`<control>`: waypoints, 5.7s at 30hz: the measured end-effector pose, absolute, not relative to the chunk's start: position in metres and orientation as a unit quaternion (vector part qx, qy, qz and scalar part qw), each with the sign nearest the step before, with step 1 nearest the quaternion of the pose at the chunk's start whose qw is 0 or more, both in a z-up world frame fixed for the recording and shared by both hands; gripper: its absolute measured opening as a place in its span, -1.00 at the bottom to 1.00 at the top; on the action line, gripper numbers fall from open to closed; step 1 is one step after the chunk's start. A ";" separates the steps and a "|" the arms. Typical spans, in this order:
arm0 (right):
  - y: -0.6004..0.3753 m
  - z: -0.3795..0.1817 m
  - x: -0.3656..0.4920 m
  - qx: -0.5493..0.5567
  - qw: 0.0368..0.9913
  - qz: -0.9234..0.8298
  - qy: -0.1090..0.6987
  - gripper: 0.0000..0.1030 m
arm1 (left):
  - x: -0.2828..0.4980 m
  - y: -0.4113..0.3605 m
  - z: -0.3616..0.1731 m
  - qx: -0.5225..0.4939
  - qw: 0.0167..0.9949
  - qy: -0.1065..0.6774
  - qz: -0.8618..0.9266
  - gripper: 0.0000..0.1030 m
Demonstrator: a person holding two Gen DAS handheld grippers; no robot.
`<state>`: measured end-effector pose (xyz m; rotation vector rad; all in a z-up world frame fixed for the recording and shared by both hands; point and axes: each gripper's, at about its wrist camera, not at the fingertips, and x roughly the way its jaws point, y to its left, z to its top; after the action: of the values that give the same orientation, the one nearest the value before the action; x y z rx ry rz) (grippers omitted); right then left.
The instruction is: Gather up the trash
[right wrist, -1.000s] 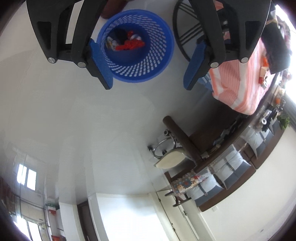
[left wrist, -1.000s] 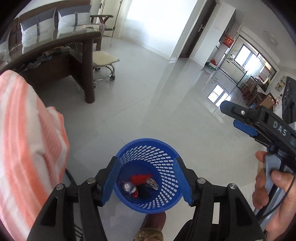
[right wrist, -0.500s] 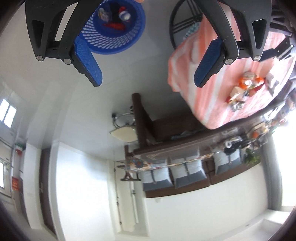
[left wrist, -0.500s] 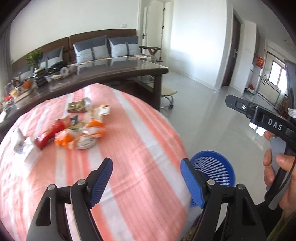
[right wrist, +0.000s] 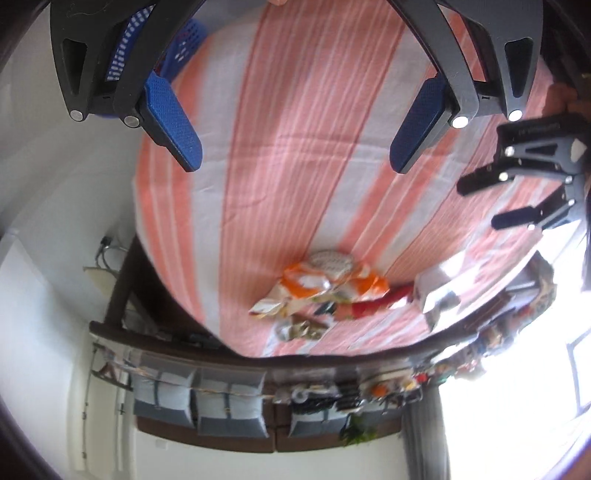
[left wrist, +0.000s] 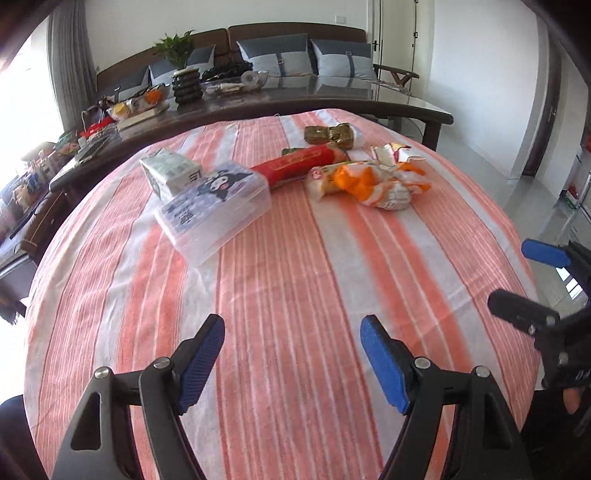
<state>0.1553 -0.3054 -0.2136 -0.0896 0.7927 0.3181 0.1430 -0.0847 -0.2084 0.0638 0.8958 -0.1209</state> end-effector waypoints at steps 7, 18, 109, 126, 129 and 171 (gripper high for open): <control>-0.270 -0.236 0.154 -0.081 0.890 0.184 0.409 0.97 | 0.157 -0.058 -0.218 0.031 0.889 0.448 -0.088 0.55; -0.254 -0.234 0.160 -0.085 0.888 0.200 0.405 0.97 | 0.232 0.012 -0.193 0.070 0.894 0.412 -0.161 0.52; -0.307 -0.233 0.228 -0.038 0.860 0.119 0.495 0.89 | 0.166 -0.027 -0.204 0.021 0.882 0.448 -0.145 0.51; -0.332 -0.220 0.244 0.090 0.868 0.129 0.471 0.80 | 0.222 -0.058 -0.214 0.063 0.860 0.475 -0.177 0.52; -0.330 -0.219 0.245 0.080 0.861 0.145 0.481 0.43 | 0.214 -0.062 -0.213 0.068 0.853 0.482 -0.190 0.52; -0.308 -0.199 0.223 0.010 0.866 0.191 0.462 -0.19 | 0.195 -0.098 -0.199 0.025 0.863 0.472 -0.181 0.24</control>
<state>0.2228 -0.3084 -0.1985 0.0219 0.9675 0.3990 0.1948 -0.0980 -0.1990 0.0534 0.9887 -0.3787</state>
